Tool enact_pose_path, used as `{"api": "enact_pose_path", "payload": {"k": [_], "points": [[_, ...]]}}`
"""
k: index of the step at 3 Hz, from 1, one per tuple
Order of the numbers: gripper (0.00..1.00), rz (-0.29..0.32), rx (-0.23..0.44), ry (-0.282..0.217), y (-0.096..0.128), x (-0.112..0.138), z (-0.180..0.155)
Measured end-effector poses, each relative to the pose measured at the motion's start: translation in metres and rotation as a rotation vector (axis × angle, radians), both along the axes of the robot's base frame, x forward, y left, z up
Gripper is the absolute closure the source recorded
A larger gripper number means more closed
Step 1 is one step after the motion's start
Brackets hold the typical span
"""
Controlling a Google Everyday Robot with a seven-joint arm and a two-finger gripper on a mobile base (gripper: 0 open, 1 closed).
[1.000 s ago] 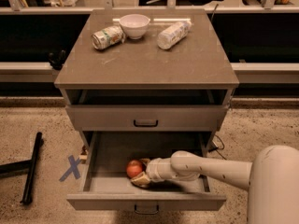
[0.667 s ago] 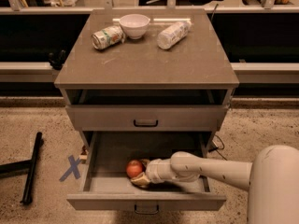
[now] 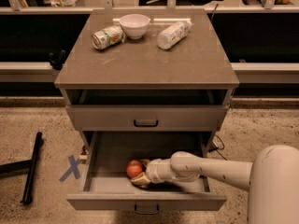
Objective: Pick apple from middle drawer and place on counter
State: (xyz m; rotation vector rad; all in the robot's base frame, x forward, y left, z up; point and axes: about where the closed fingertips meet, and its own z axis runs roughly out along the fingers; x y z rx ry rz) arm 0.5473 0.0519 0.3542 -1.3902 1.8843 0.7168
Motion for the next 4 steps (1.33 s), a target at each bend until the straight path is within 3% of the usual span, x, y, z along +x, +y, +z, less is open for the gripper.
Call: {"api": "enact_pose_path", "payload": {"k": [1,2,3,4], "points": [[1.0,-0.05,0.029,-0.063,-0.02,0.004,0.036],[1.0,-0.118,0.08,-0.175,-0.054,0.01,0.1],[1.0,-0.149,0.133,-0.244,-0.078,0.011,0.153],[1.0,-0.146,0.147,-0.254,-0.087,0.014,0.16]]}}
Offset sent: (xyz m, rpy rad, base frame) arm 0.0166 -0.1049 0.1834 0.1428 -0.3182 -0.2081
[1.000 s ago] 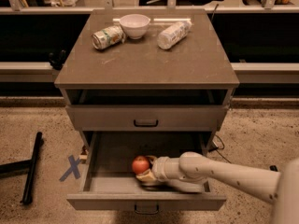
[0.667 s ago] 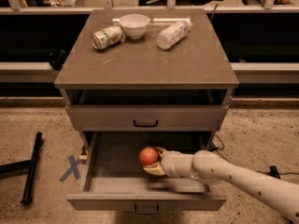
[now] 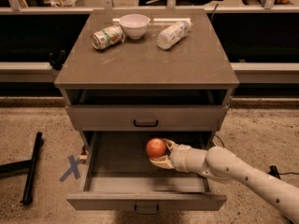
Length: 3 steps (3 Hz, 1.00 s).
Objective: Pick apple from middle drawer and place on counter
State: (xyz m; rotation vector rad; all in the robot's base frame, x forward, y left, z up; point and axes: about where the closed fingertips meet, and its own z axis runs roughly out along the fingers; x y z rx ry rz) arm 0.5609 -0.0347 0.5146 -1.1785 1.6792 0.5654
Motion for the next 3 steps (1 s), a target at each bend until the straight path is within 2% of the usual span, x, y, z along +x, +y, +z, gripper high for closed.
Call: {"api": "enact_pose_path", "payload": {"k": [2,3], "points": [[1.0,-0.008,0.056,-0.079,-0.043,0.005,0.043],[1.0,-0.012,0.057,-0.117,-0.063,0.003,0.065]]}}
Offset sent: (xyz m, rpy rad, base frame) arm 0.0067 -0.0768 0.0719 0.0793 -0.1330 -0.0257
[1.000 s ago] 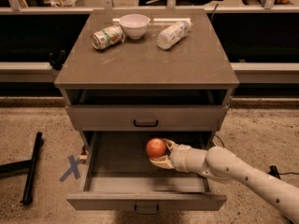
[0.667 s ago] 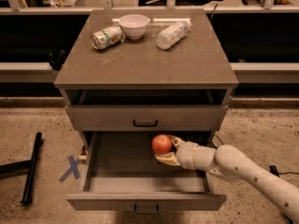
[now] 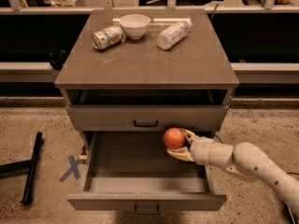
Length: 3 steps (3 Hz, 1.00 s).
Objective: Pick apple from middle drawer and place on counter
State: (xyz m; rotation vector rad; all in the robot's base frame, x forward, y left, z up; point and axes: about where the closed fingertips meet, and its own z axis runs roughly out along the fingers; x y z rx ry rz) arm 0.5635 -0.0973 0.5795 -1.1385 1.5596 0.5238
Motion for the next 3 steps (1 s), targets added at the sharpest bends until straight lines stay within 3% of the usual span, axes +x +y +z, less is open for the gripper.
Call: {"api": "enact_pose_path", "payload": {"k": [1,2,3], "points": [[1.0,0.0,-0.01,-0.056,-0.017,-0.006,0.027],[1.0,0.0,-0.01,-0.056,-0.017,-0.006,0.027],[1.0,-0.005,-0.021,-0.088,-0.022,-0.013,0.054]]}}
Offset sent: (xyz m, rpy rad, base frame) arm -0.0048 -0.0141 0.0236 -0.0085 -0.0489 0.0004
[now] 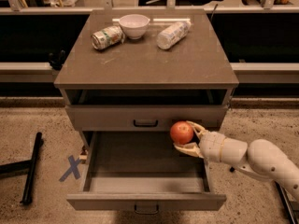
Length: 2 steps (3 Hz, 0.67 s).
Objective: Pick apple from middle drawer and place on counter
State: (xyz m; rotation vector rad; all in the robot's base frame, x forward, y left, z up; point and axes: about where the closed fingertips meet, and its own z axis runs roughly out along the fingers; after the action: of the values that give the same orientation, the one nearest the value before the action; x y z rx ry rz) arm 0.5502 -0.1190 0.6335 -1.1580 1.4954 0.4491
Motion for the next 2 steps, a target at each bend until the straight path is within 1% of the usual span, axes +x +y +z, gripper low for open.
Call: {"api": "enact_pose_path", "payload": {"k": [1,2], "points": [[1.0,-0.014,-0.009,-0.045,-0.007,-0.01,0.032],[1.0,-0.021,-0.004,-0.095,-0.012,-0.015,0.061]]}}
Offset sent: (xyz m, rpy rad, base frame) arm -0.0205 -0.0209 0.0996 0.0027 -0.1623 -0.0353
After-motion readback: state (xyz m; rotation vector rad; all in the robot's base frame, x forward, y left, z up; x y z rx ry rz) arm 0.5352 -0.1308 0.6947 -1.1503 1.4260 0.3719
